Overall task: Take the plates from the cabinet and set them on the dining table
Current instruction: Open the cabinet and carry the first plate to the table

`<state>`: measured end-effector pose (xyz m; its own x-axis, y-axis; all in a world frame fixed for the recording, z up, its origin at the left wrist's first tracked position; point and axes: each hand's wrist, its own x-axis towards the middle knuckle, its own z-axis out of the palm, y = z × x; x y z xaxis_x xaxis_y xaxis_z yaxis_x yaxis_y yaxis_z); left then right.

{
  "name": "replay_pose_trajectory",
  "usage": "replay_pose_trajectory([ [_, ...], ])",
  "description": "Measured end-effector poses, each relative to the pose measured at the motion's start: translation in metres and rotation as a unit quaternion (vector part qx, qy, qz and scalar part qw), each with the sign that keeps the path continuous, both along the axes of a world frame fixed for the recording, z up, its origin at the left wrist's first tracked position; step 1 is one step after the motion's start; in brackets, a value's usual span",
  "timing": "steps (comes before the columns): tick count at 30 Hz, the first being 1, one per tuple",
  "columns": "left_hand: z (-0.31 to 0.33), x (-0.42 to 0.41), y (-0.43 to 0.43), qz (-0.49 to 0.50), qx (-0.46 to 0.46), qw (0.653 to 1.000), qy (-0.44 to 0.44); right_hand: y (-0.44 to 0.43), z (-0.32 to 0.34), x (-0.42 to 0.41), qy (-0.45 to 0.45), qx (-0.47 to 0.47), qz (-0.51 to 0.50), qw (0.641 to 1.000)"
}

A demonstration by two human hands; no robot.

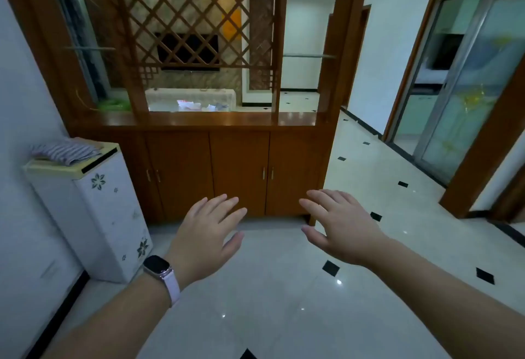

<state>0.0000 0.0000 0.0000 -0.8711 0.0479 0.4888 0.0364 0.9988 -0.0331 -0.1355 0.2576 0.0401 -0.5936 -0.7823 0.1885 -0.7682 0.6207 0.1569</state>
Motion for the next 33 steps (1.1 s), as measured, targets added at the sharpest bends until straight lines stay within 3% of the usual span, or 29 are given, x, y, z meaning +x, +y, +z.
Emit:
replay_pose_trajectory([
  [8, 0.011, -0.055, -0.08, -0.005, 0.017, 1.0, 0.02, -0.079, 0.005, -0.044, 0.037, -0.031, 0.013, 0.999],
  [17, 0.003, -0.149, -0.103, -0.019, 0.012, 1.0, 0.007, -0.102, -0.014, -0.13, 0.039, -0.047, -0.009, 0.998],
  [28, -0.01, -0.339, -0.1, -0.003, -0.002, 0.999, -0.032, -0.107, -0.045, -0.319, -0.032, -0.068, 0.002, 0.997],
  [33, 0.005, -0.422, -0.098, 0.003, -0.014, 1.0, -0.02, -0.108, -0.034, -0.417, 0.003, -0.079, 0.014, 0.997],
])
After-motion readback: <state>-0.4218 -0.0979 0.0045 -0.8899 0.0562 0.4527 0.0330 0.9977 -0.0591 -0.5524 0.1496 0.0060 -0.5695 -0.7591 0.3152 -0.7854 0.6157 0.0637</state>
